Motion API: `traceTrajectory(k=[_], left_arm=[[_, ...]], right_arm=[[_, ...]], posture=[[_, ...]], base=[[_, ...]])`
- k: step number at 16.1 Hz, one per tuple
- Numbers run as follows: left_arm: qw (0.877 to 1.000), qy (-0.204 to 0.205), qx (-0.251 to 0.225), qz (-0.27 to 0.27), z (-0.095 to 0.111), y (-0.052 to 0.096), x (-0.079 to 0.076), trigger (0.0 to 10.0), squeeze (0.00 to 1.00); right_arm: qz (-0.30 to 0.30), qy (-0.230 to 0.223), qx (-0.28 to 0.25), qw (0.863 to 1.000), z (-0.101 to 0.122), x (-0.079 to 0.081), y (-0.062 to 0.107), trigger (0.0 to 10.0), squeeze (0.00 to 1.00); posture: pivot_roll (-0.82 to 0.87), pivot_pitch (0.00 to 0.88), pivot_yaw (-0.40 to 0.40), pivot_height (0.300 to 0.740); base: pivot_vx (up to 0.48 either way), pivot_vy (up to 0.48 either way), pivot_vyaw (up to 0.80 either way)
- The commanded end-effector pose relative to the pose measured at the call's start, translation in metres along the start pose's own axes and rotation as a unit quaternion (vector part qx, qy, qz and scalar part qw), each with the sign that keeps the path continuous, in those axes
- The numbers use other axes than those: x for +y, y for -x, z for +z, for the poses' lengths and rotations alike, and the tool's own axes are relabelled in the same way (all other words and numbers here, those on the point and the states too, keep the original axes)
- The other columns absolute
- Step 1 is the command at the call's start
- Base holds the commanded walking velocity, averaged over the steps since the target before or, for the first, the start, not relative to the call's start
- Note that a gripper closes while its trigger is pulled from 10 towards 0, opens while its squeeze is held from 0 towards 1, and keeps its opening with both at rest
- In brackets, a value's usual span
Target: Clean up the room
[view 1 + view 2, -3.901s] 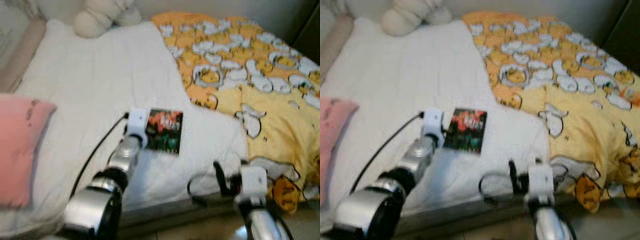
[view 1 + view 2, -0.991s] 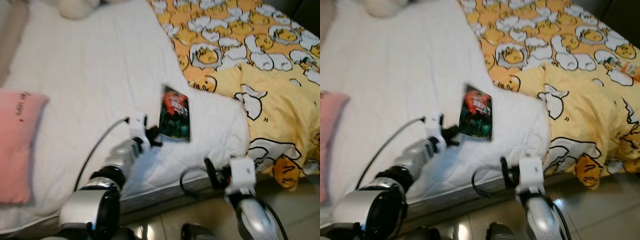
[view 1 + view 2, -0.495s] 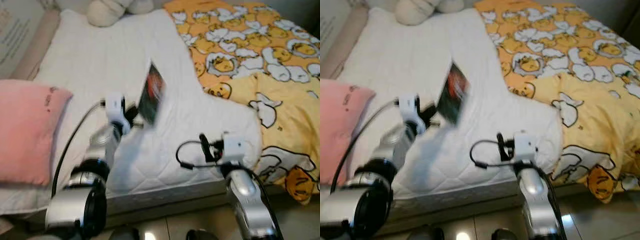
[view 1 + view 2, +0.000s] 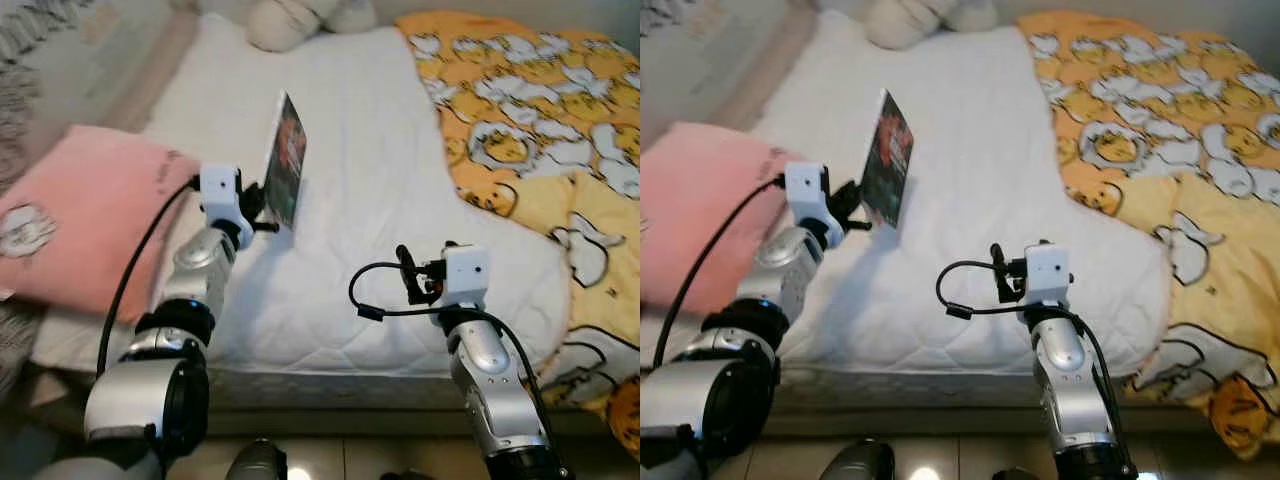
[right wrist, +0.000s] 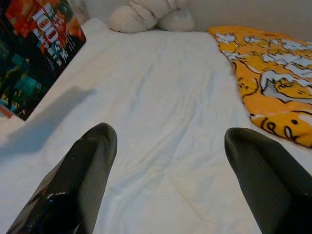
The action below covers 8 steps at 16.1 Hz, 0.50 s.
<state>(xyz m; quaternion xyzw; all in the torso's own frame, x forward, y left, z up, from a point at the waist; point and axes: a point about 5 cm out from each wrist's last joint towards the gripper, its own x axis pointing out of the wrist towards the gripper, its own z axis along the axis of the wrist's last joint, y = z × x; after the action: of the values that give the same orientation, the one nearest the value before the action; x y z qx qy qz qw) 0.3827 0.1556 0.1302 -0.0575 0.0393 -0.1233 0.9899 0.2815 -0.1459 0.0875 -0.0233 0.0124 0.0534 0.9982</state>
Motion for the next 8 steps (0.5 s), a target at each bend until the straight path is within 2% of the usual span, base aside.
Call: traceTrajectory(k=[1,2,6,8], left_arm=[[1.0,-0.02,-0.02,-0.011,0.018,-0.008,-0.005,0.0,0.0],[1.0,-0.018,-0.017,-0.013,0.018,-0.009,-0.006,0.0,0.0],[0.999,-0.034,-0.001,-0.029,0.025,-0.017,-0.015,0.0,0.0],[0.999,-0.028,0.003,-0.032,0.027,-0.021,-0.022,0.0,0.0]], right_arm=[[-0.009,-0.008,-0.001,1.0,-0.002,-0.004,0.003,10.0,0.0],[-0.008,-0.006,0.0,1.0,-0.003,-0.004,0.004,10.0,0.0],[-0.006,0.005,0.001,1.0,-0.005,-0.005,0.012,10.0,0.0],[-0.009,0.007,0.003,1.0,-0.006,-0.006,0.017,10.0,0.0]], posture=[[0.01,0.0,0.029,0.74],[0.0,0.0,0.028,0.74],[-0.04,0.0,0.034,0.74],[-0.06,0.0,0.042,0.74]], base=[[0.0,0.0,0.0],[0.0,0.0,0.0],[0.0,0.48,0.0],[0.0,0.48,0.0]])
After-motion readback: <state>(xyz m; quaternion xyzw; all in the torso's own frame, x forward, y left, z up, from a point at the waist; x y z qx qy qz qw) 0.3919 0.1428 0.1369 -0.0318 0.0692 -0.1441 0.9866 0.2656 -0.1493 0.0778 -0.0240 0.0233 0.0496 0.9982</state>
